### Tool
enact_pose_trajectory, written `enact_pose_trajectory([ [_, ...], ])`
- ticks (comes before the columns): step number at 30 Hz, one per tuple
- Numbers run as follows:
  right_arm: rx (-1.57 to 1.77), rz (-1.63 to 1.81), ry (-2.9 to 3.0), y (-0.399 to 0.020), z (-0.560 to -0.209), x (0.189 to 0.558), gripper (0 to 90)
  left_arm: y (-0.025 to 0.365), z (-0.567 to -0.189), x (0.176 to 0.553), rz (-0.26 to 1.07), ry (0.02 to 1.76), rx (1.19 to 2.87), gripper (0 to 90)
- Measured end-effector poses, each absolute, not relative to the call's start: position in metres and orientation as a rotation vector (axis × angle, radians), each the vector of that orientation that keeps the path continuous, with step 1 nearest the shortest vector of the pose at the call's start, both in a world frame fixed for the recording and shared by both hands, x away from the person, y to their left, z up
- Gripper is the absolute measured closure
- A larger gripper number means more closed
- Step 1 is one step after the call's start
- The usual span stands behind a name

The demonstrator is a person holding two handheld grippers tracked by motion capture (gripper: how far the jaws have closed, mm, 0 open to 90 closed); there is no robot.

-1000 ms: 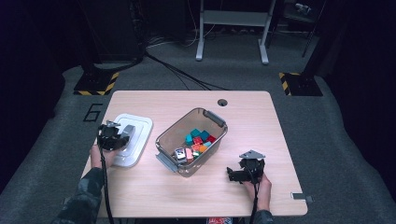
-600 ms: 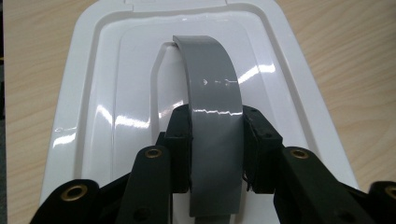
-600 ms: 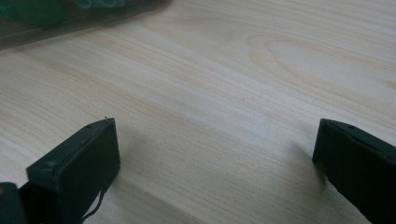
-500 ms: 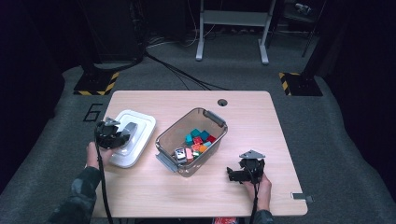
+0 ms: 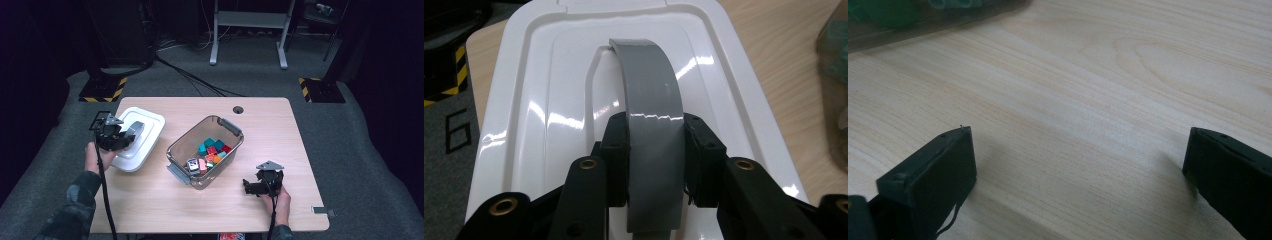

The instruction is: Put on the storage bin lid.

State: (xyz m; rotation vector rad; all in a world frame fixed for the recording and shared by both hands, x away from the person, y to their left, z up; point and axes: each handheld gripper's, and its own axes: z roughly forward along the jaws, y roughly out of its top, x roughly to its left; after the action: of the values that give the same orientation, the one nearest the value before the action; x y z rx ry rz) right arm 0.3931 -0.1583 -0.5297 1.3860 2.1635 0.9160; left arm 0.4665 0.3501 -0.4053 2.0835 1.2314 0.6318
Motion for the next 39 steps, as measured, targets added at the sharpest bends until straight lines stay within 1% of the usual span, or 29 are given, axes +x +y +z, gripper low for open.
enact_pose_trajectory([
  [9,1.387,0.916,2.161,-0.158,-0.53,0.393,0.0,0.339,-0.374,0.467,0.6,1.164,2.091,67.0],
  [16,1.387,0.916,2.162,-0.158,-0.53,0.393,0.0,0.322,-0.348,0.468,0.571,1.112,2.082,67.0],
  [23,1.386,0.915,2.163,-0.158,-0.53,0.393,0.0,0.301,-0.33,0.469,0.543,1.058,2.082,67.0],
  [30,1.39,0.917,2.156,-0.158,-0.53,0.393,0.0,0.276,-0.32,0.47,0.508,0.993,2.097,67.0],
  [39,1.39,0.916,2.158,-0.158,-0.53,0.393,0.0,0.247,-0.317,0.471,0.444,0.909,2.131,67.0],
])
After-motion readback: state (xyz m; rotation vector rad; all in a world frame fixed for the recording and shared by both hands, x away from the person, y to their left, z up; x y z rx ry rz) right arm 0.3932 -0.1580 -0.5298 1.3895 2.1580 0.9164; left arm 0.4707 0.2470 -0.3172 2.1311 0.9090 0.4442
